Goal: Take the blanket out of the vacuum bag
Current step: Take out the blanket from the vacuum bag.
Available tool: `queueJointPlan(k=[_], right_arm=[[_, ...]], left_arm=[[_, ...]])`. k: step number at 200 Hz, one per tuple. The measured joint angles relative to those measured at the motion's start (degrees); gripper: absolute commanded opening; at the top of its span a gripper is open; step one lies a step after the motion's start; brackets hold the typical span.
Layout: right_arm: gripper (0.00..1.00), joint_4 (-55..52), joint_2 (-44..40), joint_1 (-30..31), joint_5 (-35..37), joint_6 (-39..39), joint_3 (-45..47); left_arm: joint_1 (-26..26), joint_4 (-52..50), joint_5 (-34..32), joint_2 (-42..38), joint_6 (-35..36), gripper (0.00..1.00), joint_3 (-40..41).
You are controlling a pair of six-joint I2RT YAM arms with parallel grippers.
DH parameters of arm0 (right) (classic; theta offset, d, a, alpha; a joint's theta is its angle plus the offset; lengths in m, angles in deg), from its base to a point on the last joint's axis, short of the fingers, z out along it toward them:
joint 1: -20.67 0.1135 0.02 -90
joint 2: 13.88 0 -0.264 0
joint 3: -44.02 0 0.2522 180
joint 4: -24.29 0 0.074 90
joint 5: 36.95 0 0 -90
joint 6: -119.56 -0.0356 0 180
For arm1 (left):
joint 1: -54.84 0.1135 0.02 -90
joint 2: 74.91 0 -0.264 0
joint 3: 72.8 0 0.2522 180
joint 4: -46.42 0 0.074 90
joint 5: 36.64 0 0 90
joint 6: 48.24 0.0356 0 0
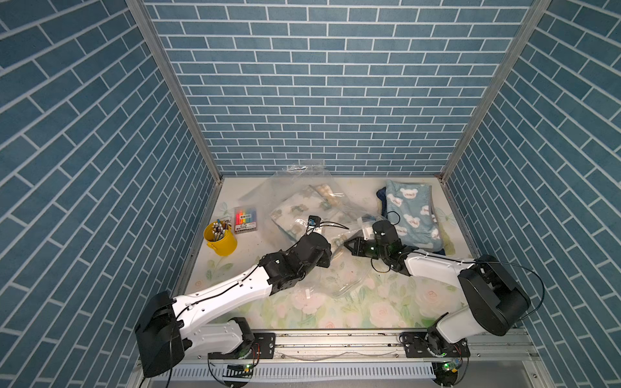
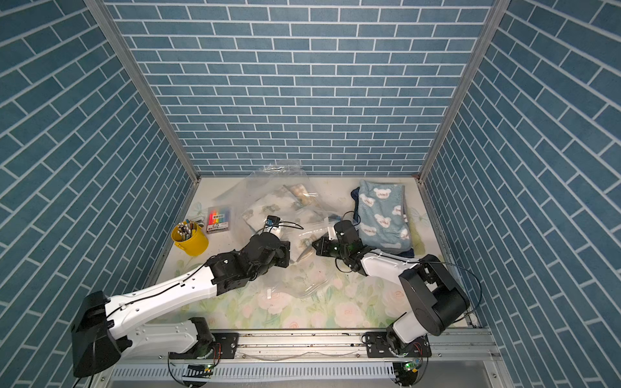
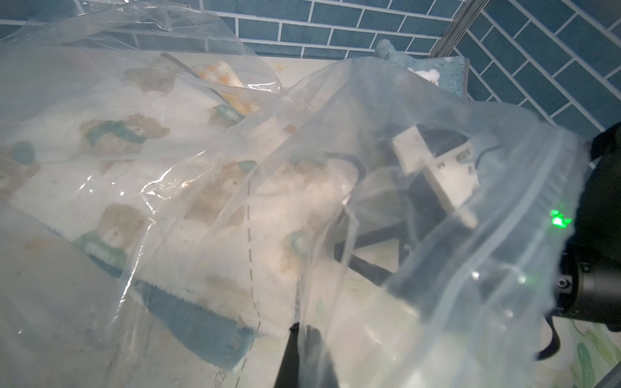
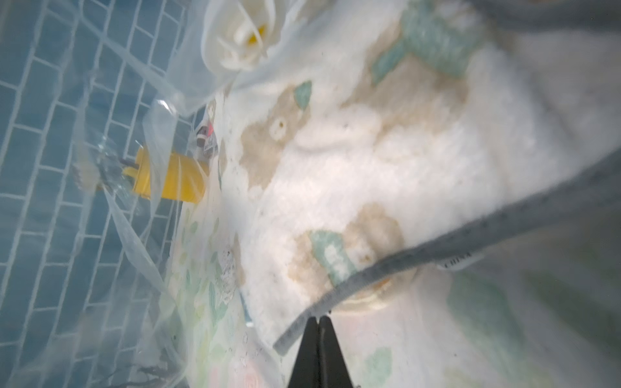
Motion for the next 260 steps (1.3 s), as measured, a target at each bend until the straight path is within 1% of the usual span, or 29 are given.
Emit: queueJointPlan(k=[16, 42, 55, 70, 109, 120, 130, 163, 194, 217, 260], right_arm=[[0.00, 0.0, -0.8, -0.1, 0.8, -0.2, -0.3], [0.00, 4.3, -2.0, 0.2, 1.0, -2.8, 3.0], [0.05, 7.2, -2.4, 0.9, 1.5, -5.1, 5.4], [0.08, 11.1, -2.9, 2.0, 2.6, -8.3, 8.5], [0.28, 21.9, -2.1, 5.3, 5.5, -17.2, 13.3], [0.36, 24.7, -1.0, 5.7, 5.9, -19.1, 13.6], [0.39, 26.9, 0.0, 5.8, 6.3, -20.5, 14.0], [0.45, 32.1, 3.0, 5.8, 7.4, -24.5, 15.3], [0.48, 36.0, 5.8, 5.8, 7.7, -27.4, 16.3], [0.52, 39.6, 8.8, 5.8, 7.5, -29.4, 16.5], [0.54, 46.2, 15.1, 5.5, 6.7, -32.8, 16.5]], left_arm=[[0.0, 0.5, 0.4, 0.0, 0.0, 0.03, 0.2], [0.0, 1.4, 0.7, 0.0, 0.0, 0.03, 0.8], [0.0, 1.6, 0.8, 0.0, 0.0, 0.05, 1.0], [0.0, 1.7, 1.0, 0.2, 0.0, 0.07, 1.1], [0.0, 2.9, 2.1, 2.0, 0.0, 0.07, 1.1], [0.0, 3.1, 2.1, 2.4, -0.1, 0.08, 1.1], [-0.1, 3.4, 2.1, 2.4, -0.2, 0.08, 1.3], [-0.2, 4.9, 2.0, 1.9, -1.1, 0.10, 3.1], [-0.2, 5.2, 2.0, 1.9, -1.3, 0.10, 3.2], [-0.3, 5.5, 2.0, 1.9, -1.4, 0.10, 3.2], [-0.4, 5.4, 2.0, 1.9, -1.4, 0.11, 3.2]])
